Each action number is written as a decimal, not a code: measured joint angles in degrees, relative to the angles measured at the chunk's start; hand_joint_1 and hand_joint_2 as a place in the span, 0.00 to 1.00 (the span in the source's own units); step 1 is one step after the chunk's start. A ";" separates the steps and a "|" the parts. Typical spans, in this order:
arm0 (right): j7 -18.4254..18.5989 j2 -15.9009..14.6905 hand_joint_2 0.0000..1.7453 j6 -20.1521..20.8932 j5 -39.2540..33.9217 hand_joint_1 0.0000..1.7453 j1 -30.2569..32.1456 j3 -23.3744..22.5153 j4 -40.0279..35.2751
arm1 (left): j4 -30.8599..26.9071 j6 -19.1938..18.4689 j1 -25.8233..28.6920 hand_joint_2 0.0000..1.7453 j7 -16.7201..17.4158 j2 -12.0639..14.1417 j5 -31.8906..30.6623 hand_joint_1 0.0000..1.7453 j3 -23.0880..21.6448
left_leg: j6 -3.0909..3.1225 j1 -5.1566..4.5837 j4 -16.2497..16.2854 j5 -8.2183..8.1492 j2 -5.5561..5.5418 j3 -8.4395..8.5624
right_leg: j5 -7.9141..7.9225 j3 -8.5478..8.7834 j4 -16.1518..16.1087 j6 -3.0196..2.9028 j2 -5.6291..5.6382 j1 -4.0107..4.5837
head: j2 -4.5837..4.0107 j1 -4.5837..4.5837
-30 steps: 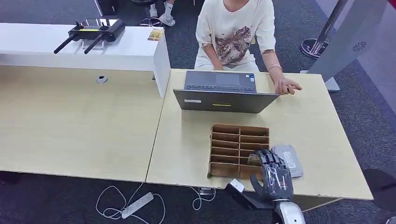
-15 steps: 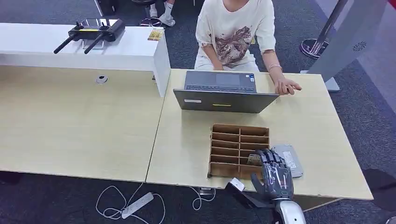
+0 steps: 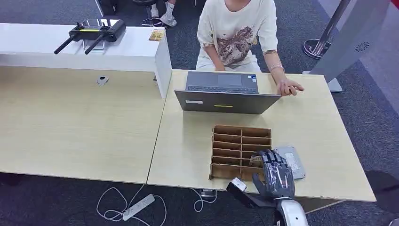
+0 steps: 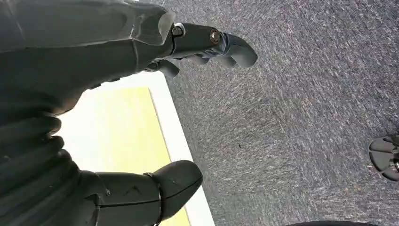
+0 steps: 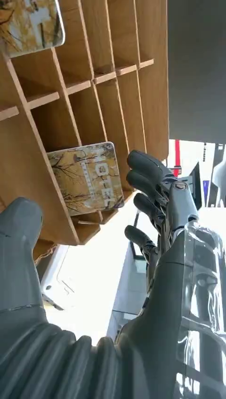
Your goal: Pass the card to the sensor for recognition and then transmit it.
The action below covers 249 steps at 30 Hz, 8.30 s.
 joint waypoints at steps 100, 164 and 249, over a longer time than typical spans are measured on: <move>-1.03 1.42 1.00 -0.09 0.22 0.46 -1.59 -0.94 -0.63 | 0.00 0.50 -0.02 1.00 0.59 0.02 -0.50 0.00 0.00 | 0.00 0.00 0.00 0.00 0.00 0.04 | 0.00 0.04 0.01 0.00 0.00 0.00 | 0.00 0.00; 0.66 1.42 1.00 0.76 0.17 0.74 -2.07 -0.44 -0.44 | 0.00 0.68 -0.02 1.00 1.16 0.02 -1.42 0.00 0.00 | 0.00 0.00 0.00 0.00 0.01 0.07 | 0.00 0.04 0.00 0.00 0.01 0.00 | 0.00 0.00; -7.54 -0.35 1.00 -1.86 -10.95 1.00 -8.34 0.59 -1.36 | 0.00 4.54 -0.02 1.00 0.68 -0.85 -0.94 0.00 0.22 | 0.03 0.00 0.00 0.03 0.03 0.09 | 0.03 0.10 0.01 -0.01 0.01 0.00 | 0.00 0.00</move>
